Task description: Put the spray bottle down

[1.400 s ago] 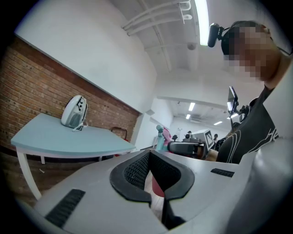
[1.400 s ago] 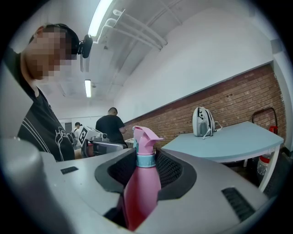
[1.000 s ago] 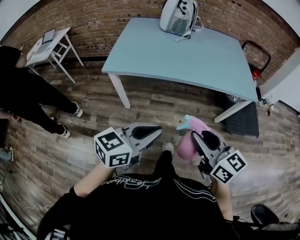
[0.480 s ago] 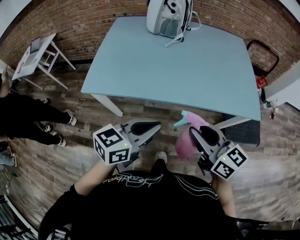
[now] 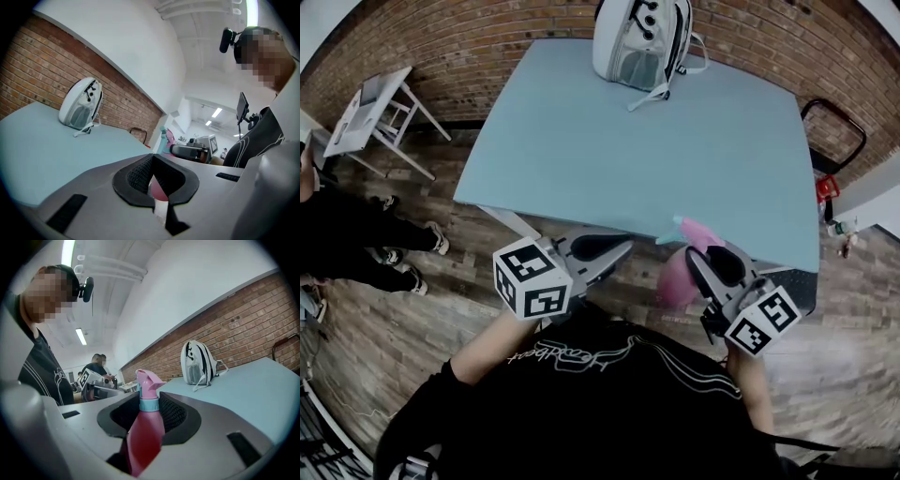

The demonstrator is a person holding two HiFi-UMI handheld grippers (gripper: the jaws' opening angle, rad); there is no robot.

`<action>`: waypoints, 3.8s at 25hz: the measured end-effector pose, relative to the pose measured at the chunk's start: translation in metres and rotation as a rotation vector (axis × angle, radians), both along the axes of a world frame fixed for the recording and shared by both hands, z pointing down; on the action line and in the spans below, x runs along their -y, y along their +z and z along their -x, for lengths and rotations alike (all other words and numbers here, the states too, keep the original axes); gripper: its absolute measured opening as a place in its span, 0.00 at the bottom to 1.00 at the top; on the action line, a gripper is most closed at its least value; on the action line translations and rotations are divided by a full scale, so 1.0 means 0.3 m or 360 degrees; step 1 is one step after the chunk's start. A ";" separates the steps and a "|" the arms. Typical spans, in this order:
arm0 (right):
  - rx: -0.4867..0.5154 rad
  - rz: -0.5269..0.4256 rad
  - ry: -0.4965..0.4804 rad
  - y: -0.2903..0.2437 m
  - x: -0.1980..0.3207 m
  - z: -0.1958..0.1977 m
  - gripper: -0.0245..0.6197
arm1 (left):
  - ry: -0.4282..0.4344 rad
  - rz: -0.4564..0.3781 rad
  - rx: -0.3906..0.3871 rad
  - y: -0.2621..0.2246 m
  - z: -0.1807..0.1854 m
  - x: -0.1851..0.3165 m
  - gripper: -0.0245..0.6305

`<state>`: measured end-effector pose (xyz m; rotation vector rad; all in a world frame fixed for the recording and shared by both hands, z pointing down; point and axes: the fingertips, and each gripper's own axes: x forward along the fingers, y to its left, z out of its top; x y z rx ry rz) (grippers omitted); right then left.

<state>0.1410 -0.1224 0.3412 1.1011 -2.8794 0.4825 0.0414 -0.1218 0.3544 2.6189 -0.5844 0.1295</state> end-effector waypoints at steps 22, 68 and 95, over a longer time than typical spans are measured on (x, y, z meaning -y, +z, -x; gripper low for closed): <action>-0.0038 0.0075 0.0137 0.108 0.464 -0.012 0.24 | 0.0112 0.0162 -0.0012 0.102 -0.018 0.459 0.05; -0.0201 -0.0317 0.0274 0.316 1.069 0.049 0.24 | 0.0084 0.0359 -0.0001 0.279 0.060 0.889 0.05; -0.0223 -0.0329 0.0340 0.371 0.970 0.009 0.24 | 0.0099 0.0397 -0.0035 0.291 0.038 0.898 0.05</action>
